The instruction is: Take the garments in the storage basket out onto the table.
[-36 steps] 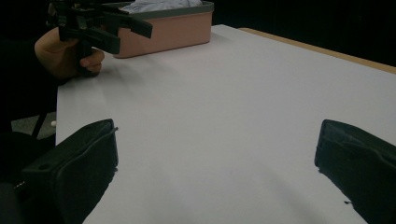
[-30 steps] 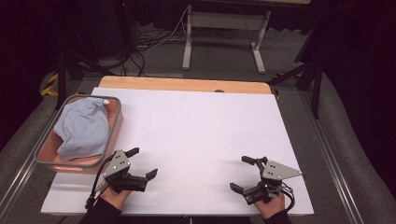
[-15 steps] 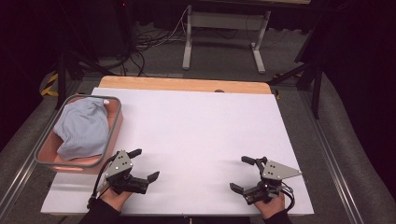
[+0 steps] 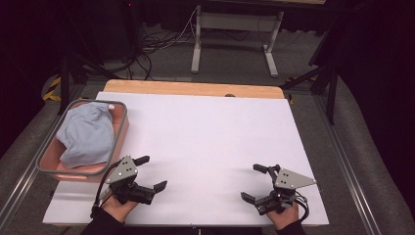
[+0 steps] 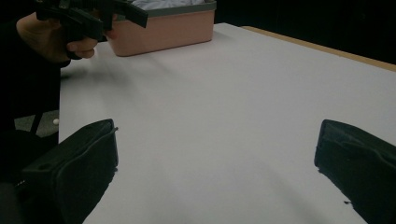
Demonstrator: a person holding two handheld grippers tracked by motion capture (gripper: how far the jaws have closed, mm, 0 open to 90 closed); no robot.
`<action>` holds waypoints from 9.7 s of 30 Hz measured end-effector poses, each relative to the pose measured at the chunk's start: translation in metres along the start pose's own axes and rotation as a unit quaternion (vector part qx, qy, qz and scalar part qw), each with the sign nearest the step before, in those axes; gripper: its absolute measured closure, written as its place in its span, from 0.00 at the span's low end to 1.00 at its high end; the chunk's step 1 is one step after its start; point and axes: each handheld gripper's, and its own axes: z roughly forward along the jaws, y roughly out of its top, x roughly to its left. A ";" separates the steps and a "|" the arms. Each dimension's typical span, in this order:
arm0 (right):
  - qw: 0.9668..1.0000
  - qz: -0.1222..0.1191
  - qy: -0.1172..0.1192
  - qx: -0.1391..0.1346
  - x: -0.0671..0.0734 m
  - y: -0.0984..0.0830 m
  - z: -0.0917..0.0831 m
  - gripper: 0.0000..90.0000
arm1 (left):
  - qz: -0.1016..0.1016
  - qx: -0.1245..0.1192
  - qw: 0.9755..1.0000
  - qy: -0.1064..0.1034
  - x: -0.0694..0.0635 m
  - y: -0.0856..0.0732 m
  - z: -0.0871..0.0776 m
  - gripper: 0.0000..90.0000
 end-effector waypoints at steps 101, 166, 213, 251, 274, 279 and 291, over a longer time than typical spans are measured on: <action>1.000 0.006 0.001 0.007 -0.001 -0.002 0.002 0.00 | -0.071 0.118 0.967 0.212 0.183 0.060 -0.074 0.02; 1.000 0.012 0.011 -0.001 -0.001 -0.002 0.001 0.00 | -0.179 0.301 0.912 0.211 0.239 0.019 -0.047 0.32; 1.000 0.016 0.009 0.000 -0.002 -0.002 0.002 0.00 | -0.128 0.137 0.955 0.231 0.207 0.054 -0.087 0.84; 1.000 0.014 0.010 0.000 -0.001 -0.002 0.002 0.00 | -0.122 -0.021 0.968 0.216 0.175 0.078 -0.122 0.84; 1.000 0.013 0.011 0.001 -0.001 -0.002 0.002 0.00 | -0.087 -0.085 0.977 0.176 0.142 0.104 -0.131 0.84; 1.000 0.014 0.011 0.001 -0.001 -0.002 0.002 0.00 | -0.081 -0.096 0.979 0.162 0.135 0.109 -0.130 0.84; 1.000 0.014 0.011 -0.001 -0.001 -0.002 0.002 0.00 | -0.063 -0.122 0.984 0.113 0.111 0.124 -0.122 0.84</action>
